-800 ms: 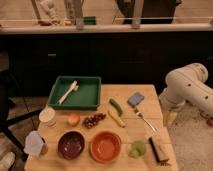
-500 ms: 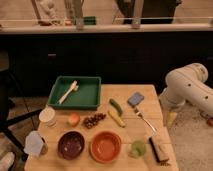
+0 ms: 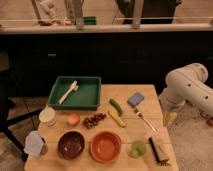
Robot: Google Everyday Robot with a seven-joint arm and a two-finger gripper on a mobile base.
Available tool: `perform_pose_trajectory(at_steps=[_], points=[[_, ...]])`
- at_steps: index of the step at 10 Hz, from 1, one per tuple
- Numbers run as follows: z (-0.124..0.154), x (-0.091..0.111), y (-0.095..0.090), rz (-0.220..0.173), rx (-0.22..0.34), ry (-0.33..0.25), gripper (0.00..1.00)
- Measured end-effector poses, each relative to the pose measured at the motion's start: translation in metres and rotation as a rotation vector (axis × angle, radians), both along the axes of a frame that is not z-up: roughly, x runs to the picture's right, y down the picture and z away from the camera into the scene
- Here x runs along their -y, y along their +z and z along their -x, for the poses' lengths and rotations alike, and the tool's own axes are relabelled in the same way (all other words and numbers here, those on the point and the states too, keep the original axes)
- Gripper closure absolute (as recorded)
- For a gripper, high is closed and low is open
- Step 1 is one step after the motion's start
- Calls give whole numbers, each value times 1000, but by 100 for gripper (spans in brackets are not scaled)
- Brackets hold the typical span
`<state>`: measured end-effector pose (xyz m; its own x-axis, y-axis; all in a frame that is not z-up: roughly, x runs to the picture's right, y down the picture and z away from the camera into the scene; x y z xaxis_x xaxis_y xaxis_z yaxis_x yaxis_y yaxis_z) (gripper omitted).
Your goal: Stack bowls into tray
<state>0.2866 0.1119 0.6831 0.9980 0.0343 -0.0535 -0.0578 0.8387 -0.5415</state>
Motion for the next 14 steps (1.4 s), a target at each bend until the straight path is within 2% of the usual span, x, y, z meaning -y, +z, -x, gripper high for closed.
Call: perform_pose_trajectory(at_steps=[12,14], points=[[1,0,0,-5,7,-1,20],[12,-6,-6,-36,102,-44,20]])
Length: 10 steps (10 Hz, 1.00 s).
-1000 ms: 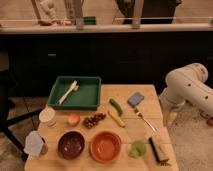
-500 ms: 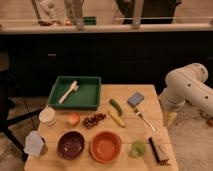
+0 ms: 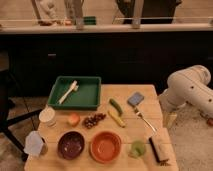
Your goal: Stack bowls into tray
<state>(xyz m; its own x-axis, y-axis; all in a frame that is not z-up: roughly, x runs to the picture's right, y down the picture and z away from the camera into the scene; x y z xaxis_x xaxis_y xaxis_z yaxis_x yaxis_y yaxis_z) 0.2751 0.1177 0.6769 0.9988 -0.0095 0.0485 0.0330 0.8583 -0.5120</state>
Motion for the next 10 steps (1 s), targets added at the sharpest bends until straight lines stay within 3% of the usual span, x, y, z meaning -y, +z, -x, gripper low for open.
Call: perform_pose_trajectory(at_steps=[2,5,10], points=[[32,-8,-5,-15,115,-73,20],[81,-30,-17,-7,279,-194,20],[139,-89,-57,17,532,-379,20]])
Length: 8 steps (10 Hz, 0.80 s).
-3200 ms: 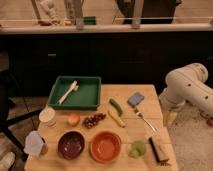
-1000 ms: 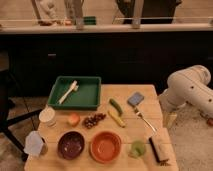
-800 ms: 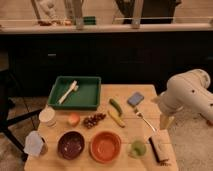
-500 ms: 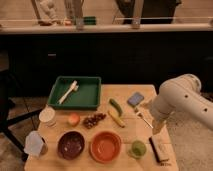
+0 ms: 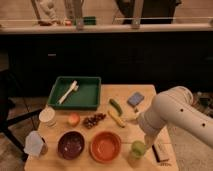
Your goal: Stack bowls into tray
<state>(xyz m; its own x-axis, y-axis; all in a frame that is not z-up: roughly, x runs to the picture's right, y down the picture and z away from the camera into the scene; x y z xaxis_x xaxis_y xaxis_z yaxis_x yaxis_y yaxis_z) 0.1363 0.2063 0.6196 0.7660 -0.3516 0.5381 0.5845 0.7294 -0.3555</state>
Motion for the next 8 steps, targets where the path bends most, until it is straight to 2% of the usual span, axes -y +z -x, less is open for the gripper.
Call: perform_pose_trajectory(at_steps=[2,8], points=[[6,-10,-4,2,26,-21,20],[8,-10,-3,1,27,-19,20]])
